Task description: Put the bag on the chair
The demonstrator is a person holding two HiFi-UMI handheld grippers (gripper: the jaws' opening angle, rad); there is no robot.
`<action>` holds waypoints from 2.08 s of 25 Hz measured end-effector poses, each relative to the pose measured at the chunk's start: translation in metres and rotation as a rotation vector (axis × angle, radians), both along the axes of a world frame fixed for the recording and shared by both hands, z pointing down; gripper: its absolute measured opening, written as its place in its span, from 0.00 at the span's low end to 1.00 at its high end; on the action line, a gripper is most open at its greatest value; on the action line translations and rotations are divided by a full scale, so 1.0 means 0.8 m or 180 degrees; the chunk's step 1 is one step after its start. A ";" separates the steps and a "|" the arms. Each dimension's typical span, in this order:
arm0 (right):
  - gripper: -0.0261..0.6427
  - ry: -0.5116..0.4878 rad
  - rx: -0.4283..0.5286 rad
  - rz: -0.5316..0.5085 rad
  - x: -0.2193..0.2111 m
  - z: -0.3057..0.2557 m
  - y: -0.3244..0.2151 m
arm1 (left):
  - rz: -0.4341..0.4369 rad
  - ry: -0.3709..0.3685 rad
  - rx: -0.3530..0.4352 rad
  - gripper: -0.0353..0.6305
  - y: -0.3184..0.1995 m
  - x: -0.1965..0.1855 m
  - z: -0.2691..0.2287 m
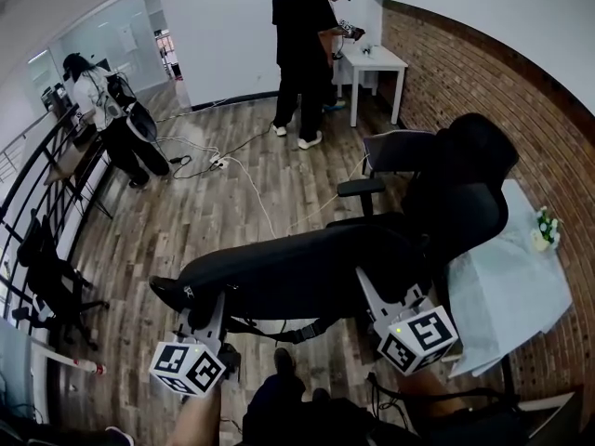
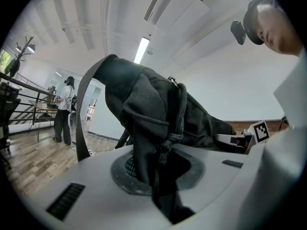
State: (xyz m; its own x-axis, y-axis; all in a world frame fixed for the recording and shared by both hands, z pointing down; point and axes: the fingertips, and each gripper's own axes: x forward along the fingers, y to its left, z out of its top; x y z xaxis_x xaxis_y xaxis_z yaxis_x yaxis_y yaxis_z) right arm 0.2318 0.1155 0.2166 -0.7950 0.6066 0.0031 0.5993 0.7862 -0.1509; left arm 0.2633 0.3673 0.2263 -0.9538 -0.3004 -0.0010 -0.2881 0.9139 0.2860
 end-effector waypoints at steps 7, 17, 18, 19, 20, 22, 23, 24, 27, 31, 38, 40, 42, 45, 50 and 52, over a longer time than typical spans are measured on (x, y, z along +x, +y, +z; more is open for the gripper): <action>0.15 -0.0017 0.0072 0.0083 -0.057 0.001 0.011 | 0.0088 -0.0027 0.0081 0.15 0.012 -0.065 0.009; 0.15 -0.0021 0.0061 0.0149 -0.151 -0.007 0.065 | 0.0165 -0.0097 0.0079 0.14 0.067 -0.167 -0.002; 0.15 -0.0018 0.0067 0.0152 -0.160 -0.007 0.071 | 0.0171 -0.0092 0.0081 0.14 0.073 -0.177 -0.002; 0.15 -0.0011 0.0080 0.0156 -0.168 -0.007 0.077 | 0.0180 -0.0077 0.0089 0.14 0.079 -0.186 -0.001; 0.15 -0.0005 0.0097 0.0166 -0.176 -0.007 0.082 | 0.0196 -0.0062 0.0102 0.14 0.084 -0.196 0.001; 0.15 -0.0012 0.0127 0.0202 -0.194 -0.011 0.091 | 0.0240 -0.0059 0.0129 0.14 0.093 -0.216 0.000; 0.15 -0.0018 0.0136 0.0223 -0.203 -0.013 0.096 | 0.0263 -0.0068 0.0136 0.14 0.098 -0.226 -0.001; 0.15 -0.0018 0.0141 0.0245 -0.211 -0.014 0.100 | 0.0285 -0.0073 0.0139 0.14 0.102 -0.236 -0.002; 0.15 0.0023 0.0142 0.0316 -0.235 -0.009 0.112 | 0.0348 -0.0056 0.0140 0.14 0.114 -0.266 0.002; 0.15 0.0023 0.0166 0.0411 -0.260 -0.006 0.128 | 0.0464 -0.0071 0.0178 0.14 0.131 -0.299 0.006; 0.15 0.0003 0.0165 0.0585 -0.293 -0.008 0.140 | 0.0682 -0.0155 0.0203 0.14 0.143 -0.348 0.005; 0.15 -0.0017 0.0171 0.0638 -0.300 -0.007 0.137 | 0.0733 -0.0157 0.0211 0.14 0.140 -0.359 0.005; 0.15 -0.0014 0.0165 0.0703 -0.311 -0.005 0.132 | 0.0783 -0.0150 0.0212 0.14 0.135 -0.375 0.008; 0.15 0.0017 0.0177 0.0804 -0.323 -0.002 0.121 | 0.0876 -0.0127 0.0227 0.14 0.123 -0.399 0.013; 0.15 0.0022 0.0139 0.0919 -0.348 0.001 0.099 | 0.0990 -0.0122 0.0201 0.14 0.100 -0.434 0.011; 0.15 0.0022 0.0117 0.0976 -0.362 0.000 0.091 | 0.1041 -0.0113 0.0183 0.14 0.092 -0.452 0.008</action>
